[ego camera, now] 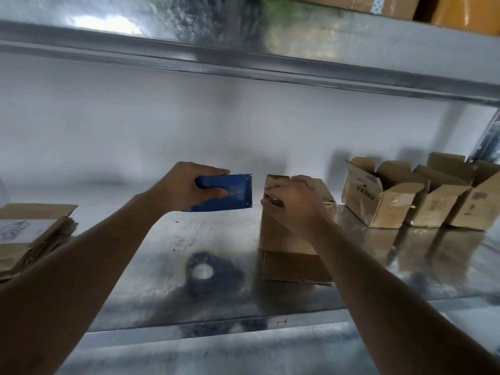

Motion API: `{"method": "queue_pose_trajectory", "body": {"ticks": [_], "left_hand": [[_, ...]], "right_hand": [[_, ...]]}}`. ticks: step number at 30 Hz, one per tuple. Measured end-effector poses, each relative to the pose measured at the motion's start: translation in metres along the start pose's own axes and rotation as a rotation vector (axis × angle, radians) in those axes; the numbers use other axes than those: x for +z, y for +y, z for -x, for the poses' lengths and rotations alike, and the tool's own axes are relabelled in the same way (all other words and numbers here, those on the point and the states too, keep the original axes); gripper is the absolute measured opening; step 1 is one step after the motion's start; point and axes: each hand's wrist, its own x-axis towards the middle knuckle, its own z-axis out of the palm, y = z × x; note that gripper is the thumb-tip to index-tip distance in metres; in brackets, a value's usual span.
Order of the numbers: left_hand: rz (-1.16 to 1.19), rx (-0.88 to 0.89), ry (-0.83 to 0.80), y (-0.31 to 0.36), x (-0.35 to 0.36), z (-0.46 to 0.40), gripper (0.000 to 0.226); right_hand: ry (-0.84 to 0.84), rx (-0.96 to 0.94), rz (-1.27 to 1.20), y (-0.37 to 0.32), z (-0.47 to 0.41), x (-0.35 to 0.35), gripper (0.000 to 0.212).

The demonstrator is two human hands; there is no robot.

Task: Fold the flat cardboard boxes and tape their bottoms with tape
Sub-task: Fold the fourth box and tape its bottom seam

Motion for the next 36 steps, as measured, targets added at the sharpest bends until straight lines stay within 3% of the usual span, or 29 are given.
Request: {"method": "queue_pose_trajectory", "body": {"ticks": [7, 14, 16, 19, 23, 25, 26, 30, 36], "left_hand": [[0.051, -0.010, 0.031, -0.003, -0.014, 0.004, 0.049], [0.139, 0.008, 0.099, 0.004, -0.032, 0.014, 0.047], [0.160, 0.021, 0.094, 0.011, -0.035, 0.016, 0.048], [0.157, 0.038, 0.099, 0.022, -0.032, 0.019, 0.048], [0.143, 0.030, 0.134, 0.039, -0.022, 0.025, 0.045], [0.103, 0.026, 0.147, 0.047, -0.019, 0.029, 0.045], [0.086, 0.022, 0.150, 0.050, -0.019, 0.031, 0.045], [0.088, -0.024, 0.176, 0.059, -0.021, 0.040, 0.044], [0.090, -0.049, 0.220, 0.064, -0.021, 0.055, 0.043]], "right_hand": [[0.080, -0.030, -0.180, -0.003, 0.017, 0.002, 0.036], [0.356, -0.085, -0.385, 0.014, 0.035, -0.005, 0.029], [0.344, -0.111, -0.431, 0.018, 0.041, -0.009, 0.014], [0.269, -0.069, -0.365, 0.014, 0.049, -0.019, 0.011], [0.038, 0.199, -0.089, -0.013, 0.044, -0.040, 0.046], [-0.140, 0.250, 0.074, -0.028, 0.037, -0.047, 0.064], [-0.167, 0.232, 0.136, -0.033, 0.034, -0.048, 0.061], [-0.090, 0.150, 0.132, -0.033, 0.036, -0.047, 0.036], [0.128, 0.015, -0.270, -0.001, 0.060, -0.037, 0.025]]}}
